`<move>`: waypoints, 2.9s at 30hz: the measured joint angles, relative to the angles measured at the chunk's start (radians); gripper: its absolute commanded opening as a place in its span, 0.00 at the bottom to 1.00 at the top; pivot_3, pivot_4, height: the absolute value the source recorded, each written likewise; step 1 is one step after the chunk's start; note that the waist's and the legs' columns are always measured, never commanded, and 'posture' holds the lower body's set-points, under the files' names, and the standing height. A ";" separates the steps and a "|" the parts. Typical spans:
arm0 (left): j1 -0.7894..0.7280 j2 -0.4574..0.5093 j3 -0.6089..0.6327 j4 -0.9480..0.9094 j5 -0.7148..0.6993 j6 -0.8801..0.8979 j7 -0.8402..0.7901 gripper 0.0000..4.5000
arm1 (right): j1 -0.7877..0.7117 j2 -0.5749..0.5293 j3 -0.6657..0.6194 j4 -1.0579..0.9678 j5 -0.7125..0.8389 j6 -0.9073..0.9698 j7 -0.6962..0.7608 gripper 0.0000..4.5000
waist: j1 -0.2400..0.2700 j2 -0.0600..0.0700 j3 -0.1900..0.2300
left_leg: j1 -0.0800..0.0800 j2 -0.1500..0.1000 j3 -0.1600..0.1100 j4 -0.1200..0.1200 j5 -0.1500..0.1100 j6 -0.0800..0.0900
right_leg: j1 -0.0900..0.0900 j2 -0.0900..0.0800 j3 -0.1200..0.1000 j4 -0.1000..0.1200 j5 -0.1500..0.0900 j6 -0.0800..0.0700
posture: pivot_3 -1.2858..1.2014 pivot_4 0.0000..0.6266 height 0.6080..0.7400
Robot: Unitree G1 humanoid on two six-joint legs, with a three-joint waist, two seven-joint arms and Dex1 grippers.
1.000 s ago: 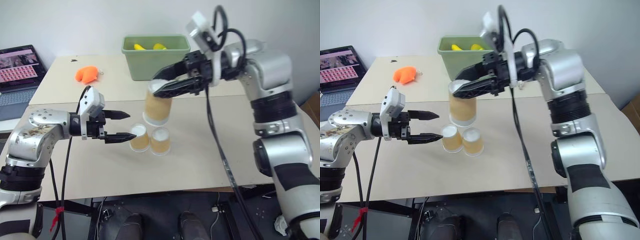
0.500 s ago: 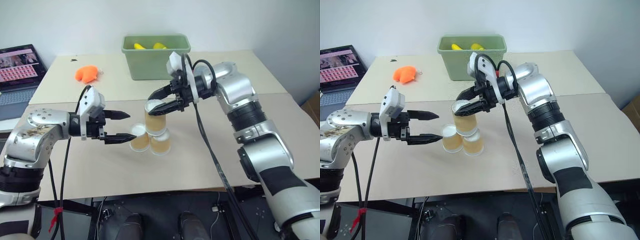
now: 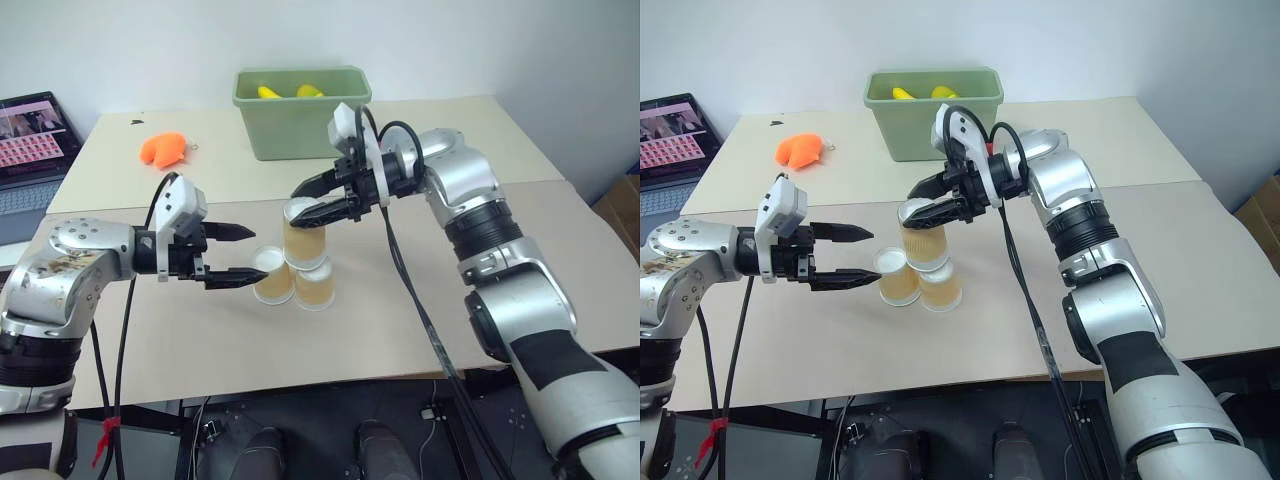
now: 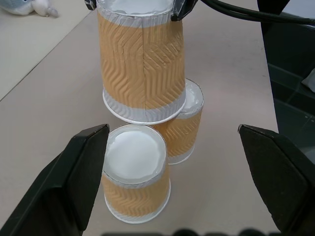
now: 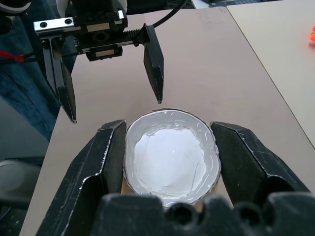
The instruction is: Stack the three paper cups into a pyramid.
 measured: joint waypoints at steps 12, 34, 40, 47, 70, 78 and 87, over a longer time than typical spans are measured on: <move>0.004 0.001 0.000 0.000 0.001 0.000 -0.001 1.00 | -0.019 -0.004 0.007 -0.163 -0.003 0.060 0.012 0.57 | 0.000 0.000 0.000 | 0.000 0.000 0.000 0.000 0.000 0.000 | 0.000 0.000 0.000 0.000 0.000 0.000 | 0.52 0.24 0.96; 0.014 0.013 0.000 -0.014 0.000 0.019 0.002 1.00 | 0.046 0.041 0.046 -0.168 -0.033 0.032 -0.029 0.57 | -0.002 0.000 0.000 | 0.001 0.000 0.000 0.000 0.000 0.000 | 0.000 0.000 0.000 0.001 0.000 0.000 | 0.52 0.24 0.96; 0.014 0.014 0.000 -0.014 0.000 0.019 0.003 1.00 | 0.035 0.051 0.044 -0.150 -0.036 0.030 -0.030 0.57 | -0.002 0.000 0.000 | 0.001 0.000 0.000 0.000 0.000 0.000 | 0.000 0.000 0.000 0.001 0.000 0.000 | 0.52 0.24 0.96; 0.014 0.014 0.000 -0.014 0.000 0.019 0.004 1.00 | 0.033 0.056 0.044 -0.149 -0.038 0.025 -0.041 0.78 | -0.001 0.000 0.000 | 0.001 0.000 0.000 0.000 0.000 0.000 | 0.000 0.000 0.000 0.001 0.000 0.000 | 0.52 0.24 0.96; 0.014 0.008 0.001 -0.011 0.000 0.018 0.013 1.00 | -0.024 0.004 -0.054 -0.268 0.045 0.164 -0.062 1.00 | 0.000 0.000 0.000 | 0.000 0.000 0.000 0.000 0.000 0.000 | 0.000 0.000 0.000 0.001 0.000 0.000 | 0.52 0.24 0.96; 0.198 -0.161 0.269 -0.087 -0.060 0.108 0.351 1.00 | 0.085 -0.197 -0.255 -0.358 -0.016 0.232 -0.452 1.00 | 0.026 -0.004 -0.002 | 0.000 -0.001 0.001 0.000 0.000 0.000 | 0.000 -0.004 0.000 -0.001 0.000 0.000 | 0.52 0.24 0.96; 0.339 -0.411 0.524 -0.165 -0.037 0.045 0.770 1.00 | 0.525 -0.213 -0.397 -0.510 -0.190 0.282 -0.968 1.00 | 0.027 -0.005 -0.004 | 0.003 -0.002 0.005 -0.001 0.000 0.000 | 0.000 -0.006 0.002 -0.002 0.000 -0.001 | 0.52 0.24 0.96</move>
